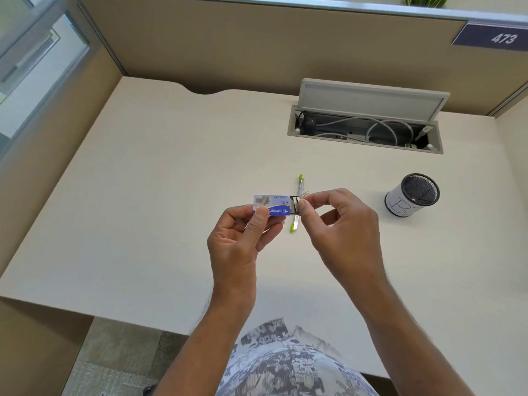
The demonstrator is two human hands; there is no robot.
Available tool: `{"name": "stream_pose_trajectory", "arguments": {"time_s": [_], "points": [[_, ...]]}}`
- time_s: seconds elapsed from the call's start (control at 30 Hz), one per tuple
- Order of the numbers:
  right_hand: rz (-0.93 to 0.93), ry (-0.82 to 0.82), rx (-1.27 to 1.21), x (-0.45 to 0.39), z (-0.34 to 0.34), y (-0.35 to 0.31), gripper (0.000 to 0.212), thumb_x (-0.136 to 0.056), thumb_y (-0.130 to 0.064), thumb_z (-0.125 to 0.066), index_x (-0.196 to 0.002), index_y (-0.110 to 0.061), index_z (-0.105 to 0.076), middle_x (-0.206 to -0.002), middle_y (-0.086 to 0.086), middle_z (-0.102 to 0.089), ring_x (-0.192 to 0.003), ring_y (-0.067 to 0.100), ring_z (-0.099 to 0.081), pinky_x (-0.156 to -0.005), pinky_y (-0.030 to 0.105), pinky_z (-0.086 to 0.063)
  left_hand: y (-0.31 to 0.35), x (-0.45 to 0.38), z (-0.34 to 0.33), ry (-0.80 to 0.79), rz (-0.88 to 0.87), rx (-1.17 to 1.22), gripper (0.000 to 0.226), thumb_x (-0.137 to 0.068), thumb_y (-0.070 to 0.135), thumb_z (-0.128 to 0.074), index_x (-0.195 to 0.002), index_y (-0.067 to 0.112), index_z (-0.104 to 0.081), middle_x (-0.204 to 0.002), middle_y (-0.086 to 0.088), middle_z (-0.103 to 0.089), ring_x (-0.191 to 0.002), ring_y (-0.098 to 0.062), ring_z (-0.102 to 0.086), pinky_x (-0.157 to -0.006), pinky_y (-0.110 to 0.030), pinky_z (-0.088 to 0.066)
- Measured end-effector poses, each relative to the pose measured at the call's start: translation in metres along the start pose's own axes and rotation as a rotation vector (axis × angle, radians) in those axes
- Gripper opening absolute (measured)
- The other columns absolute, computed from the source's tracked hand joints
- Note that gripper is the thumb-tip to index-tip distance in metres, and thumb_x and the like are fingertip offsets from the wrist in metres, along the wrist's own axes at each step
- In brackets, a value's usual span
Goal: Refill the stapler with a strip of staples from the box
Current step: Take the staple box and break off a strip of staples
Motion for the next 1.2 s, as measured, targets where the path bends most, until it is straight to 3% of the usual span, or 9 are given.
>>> {"name": "stream_pose_trajectory", "arguments": {"time_s": [0.1, 0.23, 0.3, 0.63, 0.7, 0.8, 0.97, 1.1, 1.2], "points": [[0.054, 0.040, 0.080, 0.002, 0.002, -0.003, 0.008, -0.088, -0.028, -0.074, -0.081, -0.025, -0.075, -0.088, -0.011, -0.070, -0.062, 0.011, -0.063, -0.058, 0.017, -0.045, -0.001, 0.000, 0.000, 0.002, 0.007, -0.005, 0.013, -0.084, 0.017, -0.076, -0.093, 0.009, -0.071, -0.096, -0.018, -0.082, -0.084, -0.031, -0.081, -0.077, -0.032, -0.064], [0.138, 0.088, 0.202, 0.008, 0.005, -0.010, 0.011, -0.089, -0.028, -0.073, -0.083, -0.019, -0.074, -0.089, -0.007, -0.068, -0.054, 0.007, -0.060, -0.058, 0.028, -0.047, -0.003, 0.000, -0.001, 0.010, 0.007, -0.009, 0.018, -0.083, 0.018, -0.076, -0.095, 0.007, -0.069, -0.094, -0.016, -0.082, -0.082, -0.029, -0.081, -0.076, -0.032, -0.064], [0.173, 0.101, 0.224, 0.009, 0.006, -0.013, 0.011, -0.089, -0.027, -0.073, -0.084, -0.018, -0.074, -0.091, -0.004, -0.068, -0.056, 0.014, -0.062, -0.057, 0.031, -0.050, -0.003, 0.001, -0.001, 0.014, 0.010, -0.011, 0.017, -0.083, 0.018, -0.076, -0.095, 0.007, -0.069, -0.095, -0.016, -0.082, -0.083, -0.029, -0.081, -0.076, -0.032, -0.064], [0.275, 0.186, 0.058, 0.008, 0.012, -0.015, 0.011, -0.092, -0.022, -0.072, -0.083, -0.015, -0.073, -0.090, -0.003, -0.070, -0.058, 0.010, -0.061, -0.052, 0.030, -0.051, -0.006, 0.001, -0.004, 0.001, 0.061, 0.043, 0.005, -0.085, 0.016, -0.074, -0.088, 0.012, -0.074, -0.096, -0.018, -0.082, -0.083, -0.028, -0.081, -0.075, -0.031, -0.064], [0.217, 0.177, -0.048, 0.005, 0.012, -0.011, 0.012, -0.091, -0.024, -0.072, -0.083, -0.016, -0.073, -0.085, -0.006, -0.073, -0.059, 0.012, -0.064, -0.051, 0.028, -0.052, -0.007, 0.001, -0.005, -0.001, 0.066, 0.046, 0.005, -0.085, 0.016, -0.074, -0.088, 0.012, -0.073, -0.096, -0.018, -0.082, -0.082, -0.028, -0.081, -0.075, -0.031, -0.065], [-0.038, 0.096, -0.389, -0.001, 0.011, 0.006, 0.012, -0.090, -0.026, -0.072, -0.081, -0.018, -0.072, -0.074, -0.003, -0.076, -0.054, 0.012, -0.067, -0.045, 0.026, -0.051, -0.007, 0.001, -0.005, -0.001, 0.068, 0.051, 0.003, -0.085, 0.015, -0.074, -0.087, 0.014, -0.074, -0.096, -0.019, -0.082, -0.082, -0.029, -0.081, -0.074, -0.031, -0.065], [-0.356, -0.138, -1.007, -0.007, -0.003, 0.027, 0.009, -0.096, -0.003, -0.059, -0.099, -0.011, -0.063, -0.081, 0.007, -0.072, -0.061, 0.018, -0.066, -0.051, 0.025, -0.051, -0.006, 0.000, -0.004, 0.004, 0.065, 0.060, 0.007, -0.084, 0.015, -0.075, -0.088, 0.011, -0.070, -0.096, -0.021, -0.081, -0.081, -0.031, -0.081, -0.073, -0.031, -0.065], [-0.500, -0.286, -1.183, -0.004, -0.014, 0.032, 0.029, -0.076, -0.001, -0.044, -0.098, -0.012, -0.060, -0.082, 0.007, -0.064, -0.069, 0.021, -0.061, -0.056, 0.027, -0.048, -0.005, 0.000, -0.005, 0.002, 0.054, 0.053, 0.004, -0.083, 0.016, -0.075, -0.086, 0.014, -0.073, -0.094, -0.020, -0.082, -0.080, -0.030, -0.081, -0.073, -0.031, -0.064], [-0.536, -0.332, -1.264, 0.000, -0.018, 0.031, 0.020, -0.072, -0.004, -0.042, -0.084, -0.015, -0.054, -0.083, 0.006, -0.058, -0.069, 0.019, -0.053, -0.058, 0.027, -0.040, -0.005, 0.000, -0.006, 0.000, 0.050, 0.041, 0.004, -0.084, 0.016, -0.075, -0.087, 0.013, -0.073, -0.094, -0.019, -0.082, -0.081, -0.030, -0.081, -0.073, -0.031, -0.064]]}}
Point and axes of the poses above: each hand's wrist, its own x-axis away from the middle knuckle, its own z-axis out of the back of the hand, y = z × x, the point moved 6 cm from there along -x, towards the middle knuckle
